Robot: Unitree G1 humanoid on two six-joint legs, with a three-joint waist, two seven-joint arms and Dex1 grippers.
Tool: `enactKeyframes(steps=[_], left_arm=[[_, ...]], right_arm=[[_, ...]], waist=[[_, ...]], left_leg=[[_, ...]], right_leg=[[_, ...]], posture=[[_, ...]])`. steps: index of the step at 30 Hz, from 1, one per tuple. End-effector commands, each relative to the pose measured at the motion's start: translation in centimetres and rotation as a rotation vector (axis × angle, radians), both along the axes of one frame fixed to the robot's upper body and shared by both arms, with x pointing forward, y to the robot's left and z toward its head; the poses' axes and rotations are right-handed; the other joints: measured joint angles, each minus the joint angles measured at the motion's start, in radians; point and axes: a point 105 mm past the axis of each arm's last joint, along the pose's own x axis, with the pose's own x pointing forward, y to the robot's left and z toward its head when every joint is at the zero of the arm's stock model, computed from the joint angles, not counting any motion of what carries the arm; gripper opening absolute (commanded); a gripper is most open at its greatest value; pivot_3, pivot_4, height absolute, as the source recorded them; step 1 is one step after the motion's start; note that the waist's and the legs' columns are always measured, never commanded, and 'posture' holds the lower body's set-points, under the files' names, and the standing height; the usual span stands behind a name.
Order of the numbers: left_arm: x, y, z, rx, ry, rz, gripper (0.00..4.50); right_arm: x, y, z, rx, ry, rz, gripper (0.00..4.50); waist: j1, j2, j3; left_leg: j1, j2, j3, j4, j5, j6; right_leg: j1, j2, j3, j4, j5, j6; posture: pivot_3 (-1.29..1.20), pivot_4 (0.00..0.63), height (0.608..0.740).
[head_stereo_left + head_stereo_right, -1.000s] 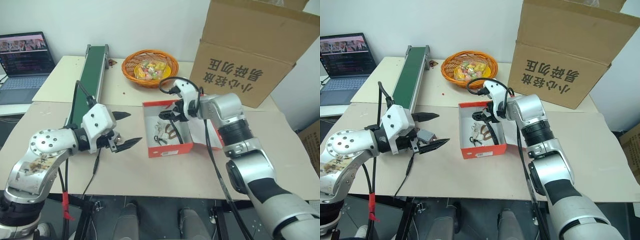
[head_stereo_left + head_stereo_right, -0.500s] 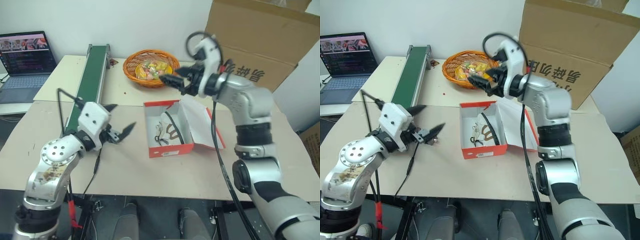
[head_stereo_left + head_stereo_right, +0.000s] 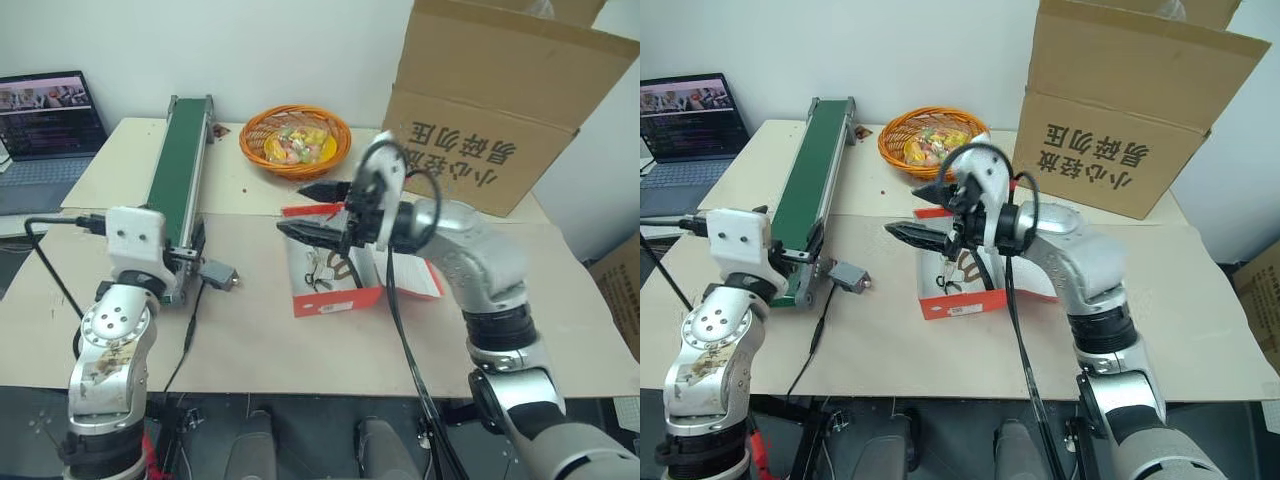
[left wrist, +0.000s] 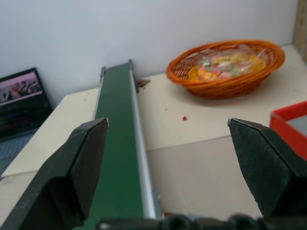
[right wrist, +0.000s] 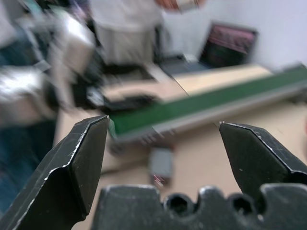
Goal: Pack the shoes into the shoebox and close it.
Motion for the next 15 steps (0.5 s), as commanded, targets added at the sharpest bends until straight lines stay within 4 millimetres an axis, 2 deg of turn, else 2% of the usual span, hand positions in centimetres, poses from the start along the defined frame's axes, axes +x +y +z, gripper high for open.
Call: enactKeyframes(steps=[1, 6, 15], left_arm=[[-0.2, 0.8, 0.9, 0.016, -0.044, 0.048, 4.28], [0.1, 1.9, 0.2, -0.001, -0.032, 0.107, 4.39], [0.7, 3.8, -1.3, 0.035, -0.009, 0.219, 4.39]], right_arm=[[2.3, -0.6, -0.3, -0.034, -0.091, -0.115, 4.45], [3.3, -1.3, -0.7, 0.003, -0.087, -0.178, 4.49], [3.0, -1.7, -2.1, 0.026, -0.048, -0.194, 4.49]], waist=[[0.004, 0.000, 0.000], [0.003, 0.000, 0.000], [0.003, 0.000, 0.000]], left_leg=[[0.000, 0.000, 0.000, 0.000, 0.000, 0.000], [0.000, 0.000, 0.000, 0.001, 0.000, 0.000], [0.000, 0.000, 0.000, 0.000, 0.000, 0.000]], right_leg=[[0.000, 0.000, 0.000, 0.000, 0.000, 0.000], [0.001, 0.000, 0.000, 0.000, 0.000, 0.000], [0.000, 0.000, 0.000, 0.000, 0.000, 0.000]], posture=[[0.00, 0.150, 0.721], [0.00, 0.150, 0.721], [0.00, 0.150, 0.721]])
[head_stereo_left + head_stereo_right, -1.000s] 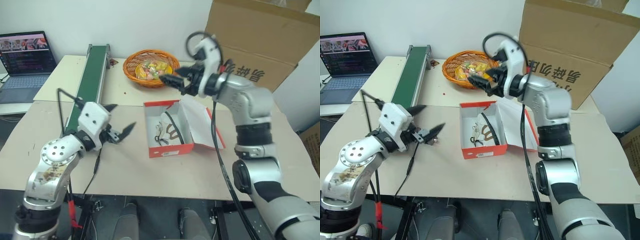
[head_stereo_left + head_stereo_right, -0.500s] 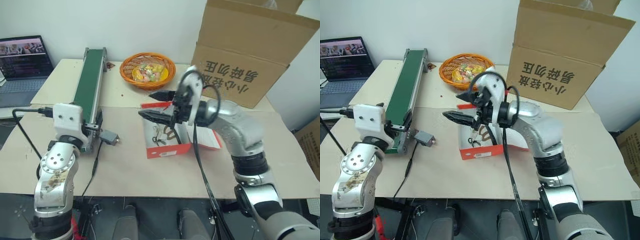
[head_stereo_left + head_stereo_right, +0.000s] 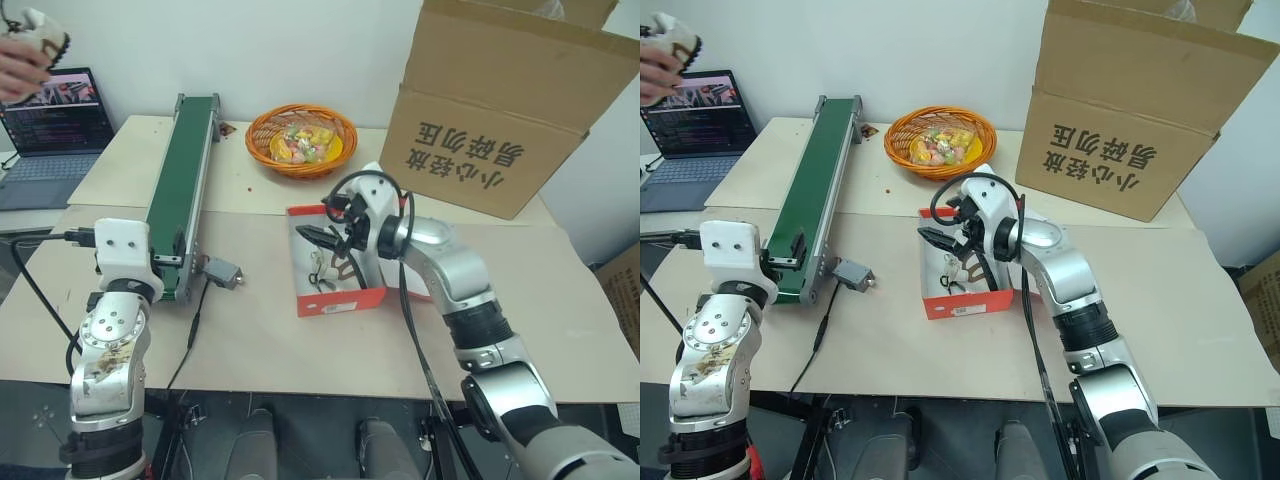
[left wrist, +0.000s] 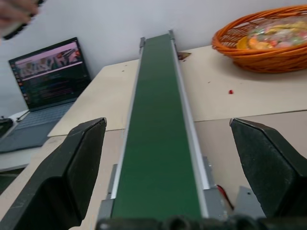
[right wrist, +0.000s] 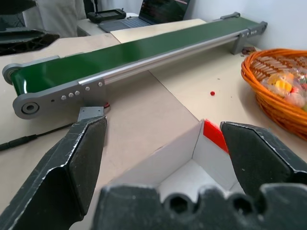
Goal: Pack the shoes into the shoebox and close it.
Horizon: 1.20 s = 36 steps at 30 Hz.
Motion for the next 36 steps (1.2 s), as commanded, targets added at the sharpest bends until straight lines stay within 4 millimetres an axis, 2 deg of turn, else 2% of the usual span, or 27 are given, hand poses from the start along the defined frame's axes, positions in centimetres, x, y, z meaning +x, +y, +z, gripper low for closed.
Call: enactKeyframes(steps=[1, 6, 10, 23, 36], left_arm=[[0.2, 0.7, 0.6, 0.042, -0.043, 0.041, 4.39], [0.8, 1.0, -0.5, 0.022, -0.018, 0.059, 4.39], [1.1, 0.5, -0.8, 0.012, -0.012, 0.034, 4.39], [1.8, -1.2, -1.5, 0.001, 0.021, -0.040, 4.39], [2.3, -1.6, -1.3, 0.004, 0.022, -0.062, 4.39]], right_arm=[[-0.2, 0.2, 1.6, 0.047, -0.067, -0.002, 4.49], [0.7, -0.1, 2.0, 0.054, -0.105, -0.094, 4.49], [0.9, -0.3, 2.3, 0.044, -0.123, -0.123, 4.49], [-0.3, 0.6, 1.5, 0.037, -0.106, -0.094, 4.49], [-0.3, 0.2, 1.4, 0.035, -0.109, -0.112, 4.49]], waist=[[-0.001, 0.000, 0.000], [-0.001, 0.000, 0.000], [0.000, 0.000, 0.000], [0.000, 0.000, 0.000], [-0.001, 0.000, 0.000]], left_leg=[[0.000, 0.000, 0.000, 0.000, 0.000, 0.000], [0.000, 0.000, 0.000, 0.000, 0.000, 0.000], [0.000, 0.000, 0.000, -0.001, 0.000, 0.000], [0.000, 0.000, 0.000, -0.001, 0.000, 0.000], [0.000, 0.000, 0.000, -0.002, 0.000, 0.000]], right_leg=[[0.000, 0.000, 0.000, 0.000, 0.000, 0.000], [-0.001, 0.000, 0.000, 0.000, 0.000, 0.000], [-0.001, 0.000, 0.000, 0.000, 0.000, 0.000], [-0.001, 0.000, 0.000, 0.000, 0.000, 0.000], [-0.001, 0.000, 0.000, 0.000, 0.000, -0.001]], posture=[[0.00, 0.150, 0.721], [0.00, 0.150, 0.721], [0.00, 0.150, 0.721], [0.00, 0.150, 0.721], [0.00, 0.150, 0.721]])
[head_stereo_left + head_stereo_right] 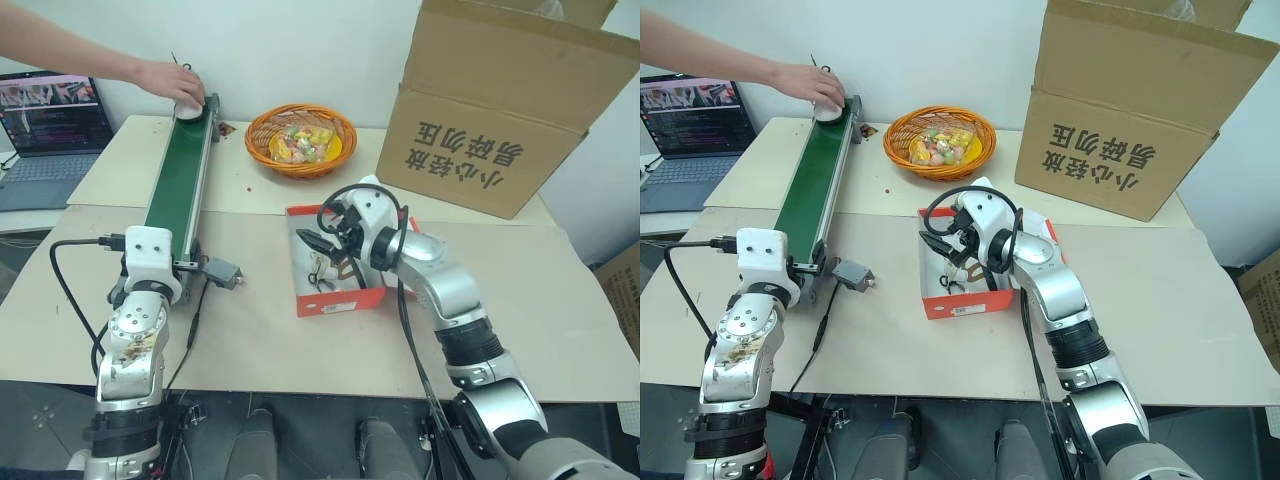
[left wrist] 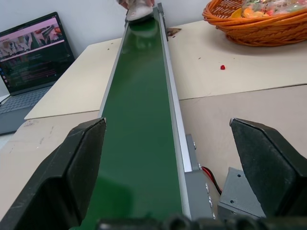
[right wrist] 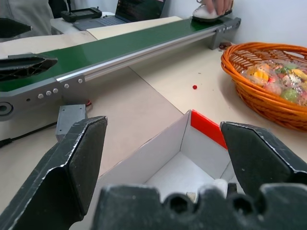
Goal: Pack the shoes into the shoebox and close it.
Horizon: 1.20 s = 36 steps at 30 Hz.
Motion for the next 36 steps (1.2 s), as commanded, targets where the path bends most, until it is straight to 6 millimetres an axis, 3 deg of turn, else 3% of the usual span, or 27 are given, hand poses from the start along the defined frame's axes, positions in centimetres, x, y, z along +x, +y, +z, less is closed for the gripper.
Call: enactKeyframes(steps=[1, 16, 27, 36], left_arm=[[0.1, -0.2, 1.5, 0.024, -0.052, -0.011, 4.39], [0.2, 0.0, 1.4, 0.011, -0.046, -0.011, 4.39], [0.3, -0.1, 0.8, -0.102, 0.021, 0.006, 4.39], [0.6, -0.3, 2.9, -0.123, 0.112, -0.010, 4.39]], right_arm=[[-0.3, -0.1, 1.7, 0.019, -0.061, -0.002, 4.49], [-0.1, -0.3, 1.7, 0.020, -0.063, -0.018, 4.49], [-0.1, -0.4, 1.8, 0.020, -0.068, -0.018, 4.49], [-0.1, -0.3, 1.8, 0.025, -0.066, -0.018, 4.49]], waist=[[0.000, 0.000, 0.000], [0.000, 0.000, 0.000], [0.000, 0.000, 0.000], [-0.001, 0.000, 0.000]], left_leg=[[0.000, 0.000, 0.000, 0.000, 0.000, 0.000], [0.000, 0.000, 0.000, -0.001, 0.000, 0.000], [0.000, 0.000, 0.000, -0.001, 0.000, 0.000], [0.000, 0.000, 0.000, 0.000, 0.000, 0.000]], right_leg=[[0.000, 0.000, 0.000, 0.000, 0.000, 0.000], [0.000, 0.000, 0.000, 0.000, 0.000, 0.000], [0.000, 0.000, 0.000, 0.000, 0.000, 0.000], [0.000, 0.000, 0.000, -0.001, 0.000, 0.000]], posture=[[0.00, 0.150, 0.721], [0.00, 0.150, 0.721], [0.00, 0.150, 0.721], [0.00, 0.150, 0.721]])
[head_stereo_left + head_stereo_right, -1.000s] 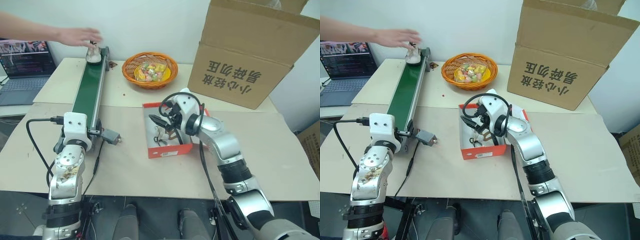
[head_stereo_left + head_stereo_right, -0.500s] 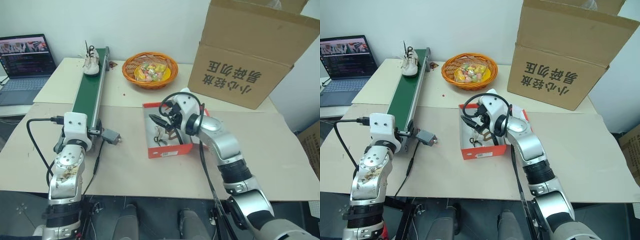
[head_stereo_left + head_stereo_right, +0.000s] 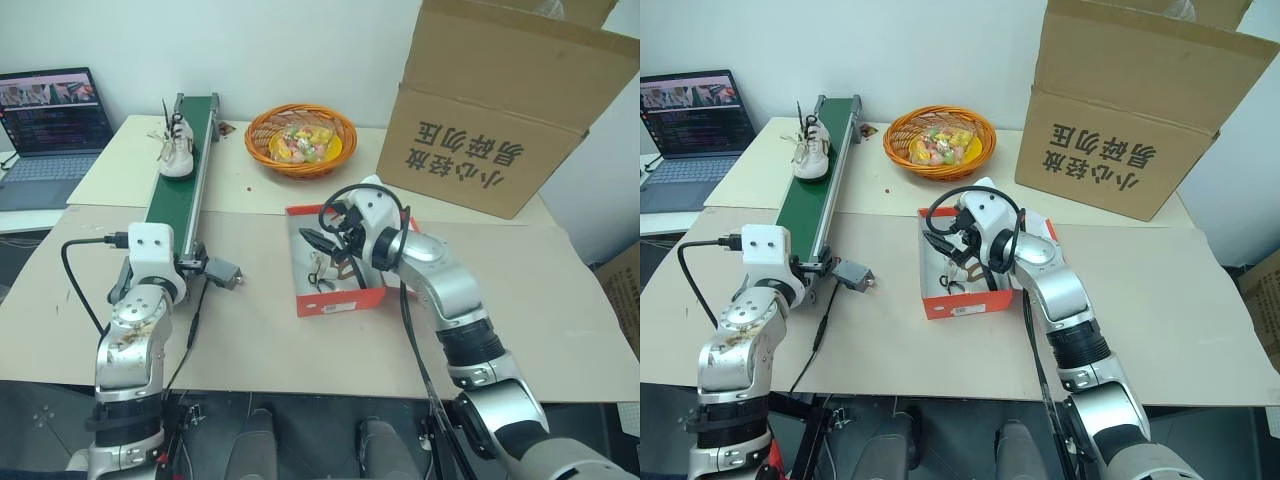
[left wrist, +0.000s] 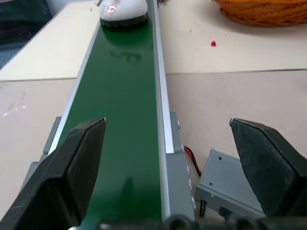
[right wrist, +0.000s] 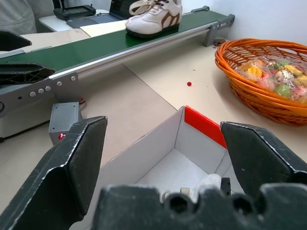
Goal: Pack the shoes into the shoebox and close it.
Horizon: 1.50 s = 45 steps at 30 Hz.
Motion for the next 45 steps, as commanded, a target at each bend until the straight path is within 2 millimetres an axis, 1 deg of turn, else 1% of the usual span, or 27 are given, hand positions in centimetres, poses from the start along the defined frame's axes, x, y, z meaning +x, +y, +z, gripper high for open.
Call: enactKeyframes(steps=[1, 7, 10, 15, 22, 31, 32, 35, 37, 40, 43, 45], left_arm=[[-0.2, 0.1, 2.8, 0.018, -0.037, -0.007, 4.39], [-0.1, 1.5, 5.3, 0.012, -0.034, 0.047, 4.39], [-0.2, 2.3, 5.5, -0.002, -0.021, 0.075, 4.39], [-0.4, 3.2, 4.5, -0.010, 0.008, 0.107, 4.39], [-0.5, 3.2, 3.6, -0.020, 0.029, 0.109, 4.39], [-0.6, 4.0, 3.0, -0.025, 0.052, 0.134, 4.39], [-0.6, 4.0, 2.8, -0.027, 0.062, 0.134, 4.39], [-0.8, 3.9, 1.0, -0.053, 0.132, 0.134, 4.39], [-1.0, 3.8, 0.2, -0.076, 0.166, 0.134, 4.39], [-1.3, 2.9, -1.3, -0.162, 0.235, 0.118, 4.39], [-1.6, 2.0, -2.1, -0.201, 0.275, 0.098, 4.39], [-1.7, 1.7, -2.2, -0.230, 0.275, 0.099, 4.39]], right_arm=[[-0.2, -0.1, 1.8, 0.025, -0.062, -0.002, 4.49], [-0.2, -0.3, 1.8, 0.027, -0.062, -0.007, 4.49], [-0.2, -0.3, 1.7, 0.026, -0.062, -0.009, 4.49], [-0.1, -0.3, 1.8, 0.028, -0.064, -0.010, 4.49], [-0.1, -0.3, 1.9, 0.029, -0.067, -0.007, 4.49], [-0.1, -0.3, 2.2, 0.036, -0.071, -0.006, 4.49], [-0.1, -0.3, 2.2, 0.038, -0.072, -0.006, 4.49], [-0.1, -0.3, 2.6, 0.049, -0.076, -0.007, 4.49], [-0.1, -0.4, 2.8, 0.056, -0.080, -0.008, 4.49], [0.1, -1.1, 3.8, 0.069, -0.099, -0.023, 4.49], [0.2, -1.5, 4.4, 0.082, -0.109, -0.032, 4.49], [0.3, -1.9, 5.1, 0.099, -0.120, -0.041, 4.49]], waist=[[-0.001, 0.000, 0.000], [-0.002, 0.000, 0.000], [-0.002, 0.000, 0.000], [-0.002, 0.000, 0.000], [-0.002, 0.000, 0.000], [-0.002, 0.000, 0.000], [-0.002, 0.000, 0.000], [-0.002, 0.000, 0.000], [-0.002, 0.000, 0.000], [-0.001, 0.000, 0.000], [0.001, 0.000, 0.000], [0.002, 0.000, 0.000]], left_leg=[[0.000, 0.000, 0.000, 0.000, 0.000, 0.000], [0.000, 0.000, 0.000, -0.001, 0.000, 0.000], [0.000, 0.000, 0.000, -0.001, 0.000, 0.000], [0.000, 0.000, 0.000, -0.001, 0.000, 0.000], [0.000, 0.000, 0.000, -0.001, 0.000, 0.000], [0.000, 0.000, 0.000, -0.001, 0.000, 0.000], [0.000, 0.000, 0.000, -0.001, 0.000, 0.000], [0.000, 0.000, 0.000, -0.001, 0.000, 0.000], [0.000, 0.000, 0.000, -0.001, 0.000, 0.000], [0.000, 0.000, 0.000, -0.001, 0.000, 0.000], [0.001, 0.000, 0.000, -0.001, 0.000, 0.000], [0.003, 0.000, 0.000, -0.002, 0.000, 0.000]], right_leg=[[0.000, 0.000, 0.000, 0.000, 0.000, 0.000], [0.000, 0.000, 0.000, 0.000, 0.000, 0.000], [-0.001, 0.000, 0.000, 0.000, 0.000, 0.000], [0.000, 0.000, 0.000, 0.000, 0.000, 0.000], [0.000, 0.000, 0.000, 0.000, 0.000, 0.000], [-0.001, 0.000, 0.000, 0.000, 0.000, 0.000], [-0.001, 0.000, 0.000, 0.000, 0.000, 0.000], [-0.001, 0.000, 0.000, 0.000, 0.000, 0.000], [-0.001, 0.000, 0.000, 0.000, 0.000, 0.000], [0.000, 0.000, 0.000, 0.000, 0.000, 0.000], [0.000, 0.000, 0.000, 0.000, 0.000, 0.000], [0.001, 0.000, 0.000, 0.000, 0.000, 0.000]], posture=[[0.00, 0.150, 0.721], [0.00, 0.150, 0.721], [0.00, 0.150, 0.721], [0.00, 0.150, 0.721], [0.00, 0.150, 0.721], [0.00, 0.150, 0.721], [0.00, 0.150, 0.721], [0.00, 0.150, 0.721], [0.00, 0.150, 0.721], [0.00, 0.150, 0.721], [0.00, 0.150, 0.721], [0.00, 0.150, 0.721]])
